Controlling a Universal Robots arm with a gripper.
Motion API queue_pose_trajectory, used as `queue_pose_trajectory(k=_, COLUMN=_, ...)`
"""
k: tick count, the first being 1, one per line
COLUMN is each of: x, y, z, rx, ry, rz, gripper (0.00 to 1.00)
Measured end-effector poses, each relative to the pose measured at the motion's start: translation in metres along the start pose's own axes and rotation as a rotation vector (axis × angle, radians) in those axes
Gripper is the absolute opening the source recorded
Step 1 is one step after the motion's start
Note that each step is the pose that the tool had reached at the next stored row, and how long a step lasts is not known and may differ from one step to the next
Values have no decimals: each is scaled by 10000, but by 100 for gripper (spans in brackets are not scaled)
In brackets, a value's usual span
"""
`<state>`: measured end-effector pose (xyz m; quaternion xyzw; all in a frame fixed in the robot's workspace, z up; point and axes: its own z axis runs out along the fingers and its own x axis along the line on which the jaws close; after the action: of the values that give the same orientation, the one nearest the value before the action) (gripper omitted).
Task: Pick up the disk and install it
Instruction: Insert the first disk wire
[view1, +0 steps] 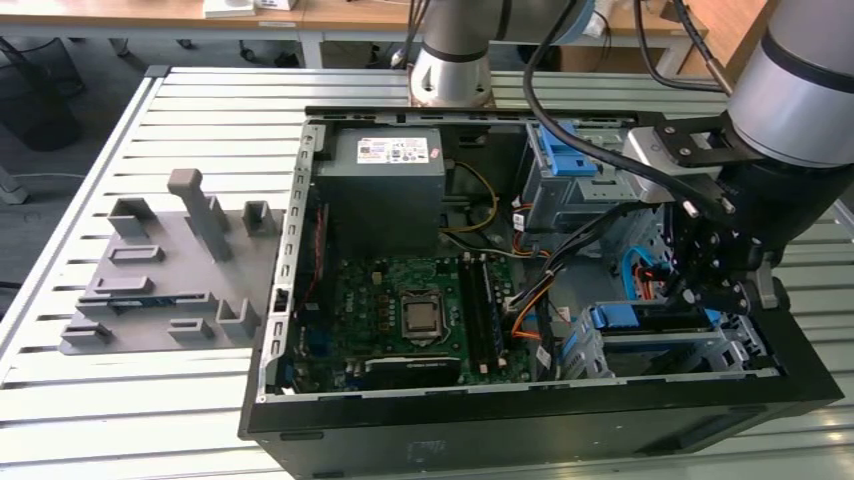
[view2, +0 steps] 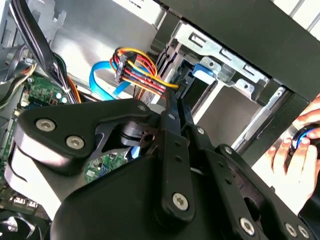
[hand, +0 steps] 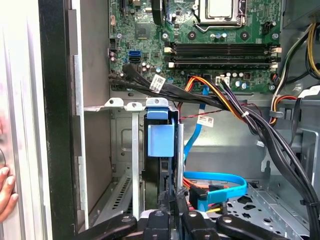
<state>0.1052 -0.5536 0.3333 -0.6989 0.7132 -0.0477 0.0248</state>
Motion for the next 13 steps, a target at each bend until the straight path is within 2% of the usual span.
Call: queue_pose_trajectory(k=13, x=3, y=1, z=11, rx=-10, ry=-8, rz=8, gripper=16)
